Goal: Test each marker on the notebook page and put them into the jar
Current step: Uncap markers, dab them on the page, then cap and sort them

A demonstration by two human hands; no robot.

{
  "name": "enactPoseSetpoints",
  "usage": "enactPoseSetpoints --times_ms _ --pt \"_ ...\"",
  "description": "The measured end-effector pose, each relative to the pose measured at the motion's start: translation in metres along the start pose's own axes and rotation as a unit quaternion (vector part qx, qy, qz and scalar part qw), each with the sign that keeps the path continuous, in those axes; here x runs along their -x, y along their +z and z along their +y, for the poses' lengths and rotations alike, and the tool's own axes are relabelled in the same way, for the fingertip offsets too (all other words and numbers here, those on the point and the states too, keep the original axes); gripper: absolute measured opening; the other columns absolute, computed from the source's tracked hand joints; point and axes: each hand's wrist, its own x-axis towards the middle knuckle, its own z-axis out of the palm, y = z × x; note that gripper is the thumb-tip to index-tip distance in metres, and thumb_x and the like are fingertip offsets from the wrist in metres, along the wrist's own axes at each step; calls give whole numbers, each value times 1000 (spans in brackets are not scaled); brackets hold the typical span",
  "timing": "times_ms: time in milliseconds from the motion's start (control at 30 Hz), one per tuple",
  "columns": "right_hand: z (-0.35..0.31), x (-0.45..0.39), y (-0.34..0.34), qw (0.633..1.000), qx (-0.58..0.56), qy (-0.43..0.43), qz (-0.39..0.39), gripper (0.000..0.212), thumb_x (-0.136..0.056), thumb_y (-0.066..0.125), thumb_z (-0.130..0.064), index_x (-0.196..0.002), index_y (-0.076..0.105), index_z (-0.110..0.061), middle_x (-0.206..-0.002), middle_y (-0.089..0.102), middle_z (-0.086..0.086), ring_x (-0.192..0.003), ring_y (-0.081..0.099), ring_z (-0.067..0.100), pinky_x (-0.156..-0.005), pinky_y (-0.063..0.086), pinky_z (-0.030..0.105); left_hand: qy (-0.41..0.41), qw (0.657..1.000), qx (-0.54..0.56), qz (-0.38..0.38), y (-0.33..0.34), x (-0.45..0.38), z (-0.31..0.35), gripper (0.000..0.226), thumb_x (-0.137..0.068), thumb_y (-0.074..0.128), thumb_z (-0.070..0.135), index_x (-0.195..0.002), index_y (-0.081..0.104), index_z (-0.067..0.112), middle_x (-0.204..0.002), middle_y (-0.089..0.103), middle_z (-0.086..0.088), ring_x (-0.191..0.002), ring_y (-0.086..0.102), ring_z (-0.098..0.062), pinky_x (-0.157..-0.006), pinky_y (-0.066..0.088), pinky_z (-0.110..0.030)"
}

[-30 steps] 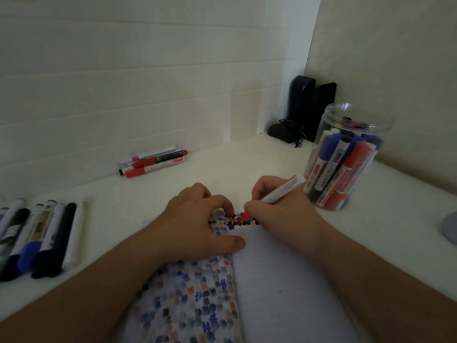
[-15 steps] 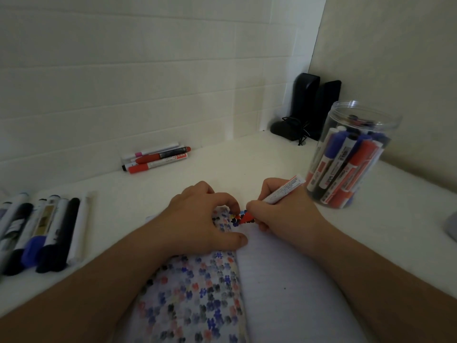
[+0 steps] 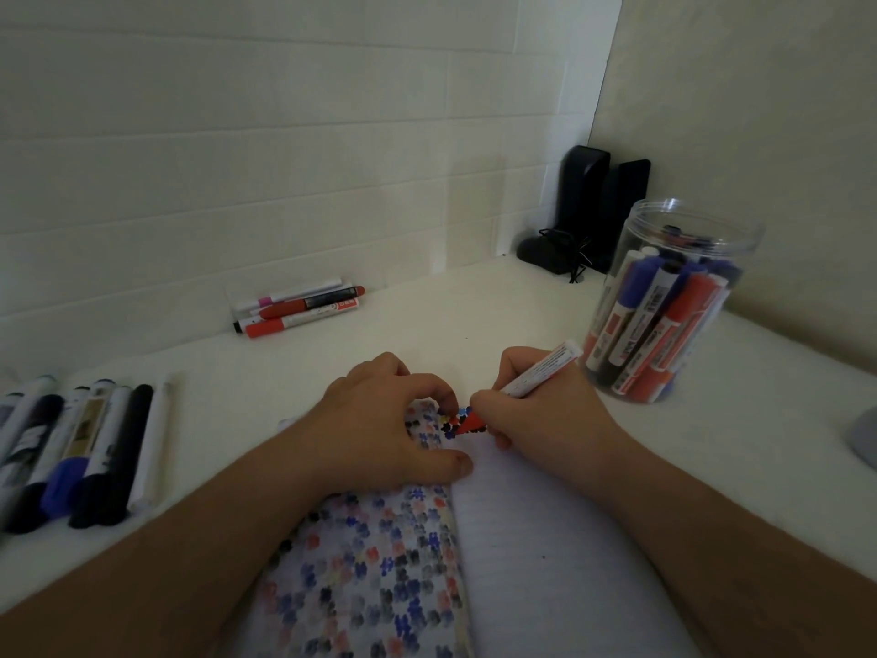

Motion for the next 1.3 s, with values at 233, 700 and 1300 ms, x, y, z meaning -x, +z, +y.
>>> enactPoseSetpoints --times_ms 233,700,1300 --pt "-2 0 2 1000 18 -3 1 23 -67 69 -31 -63 49 -19 -60 55 10 -55 55 19 -51 44 36 3 1000 -9 2 1 -1 0 62 -60 62 85 -115 46 62 -104 41 18 -100 43 -5 -93 48 -37" --pt "-1 1 1 1000 11 -2 -15 21 -77 72 -15 -69 53 -10 -63 65 15 -48 58 8 -52 47 32 1 1000 -5 1 0 0 1 60 -63 64 83 -116 49 60 -104 40 19 -101 43 -5 -94 47 -36" --pt "3 -2 1 1000 8 -13 -23 25 -72 69 -23 -63 47 -17 -65 57 20 -54 51 20 -52 42 36 -1 1000 -12 -2 0 0 3 64 -59 60 87 -116 47 61 -104 41 18 -100 43 -4 -93 48 -35"
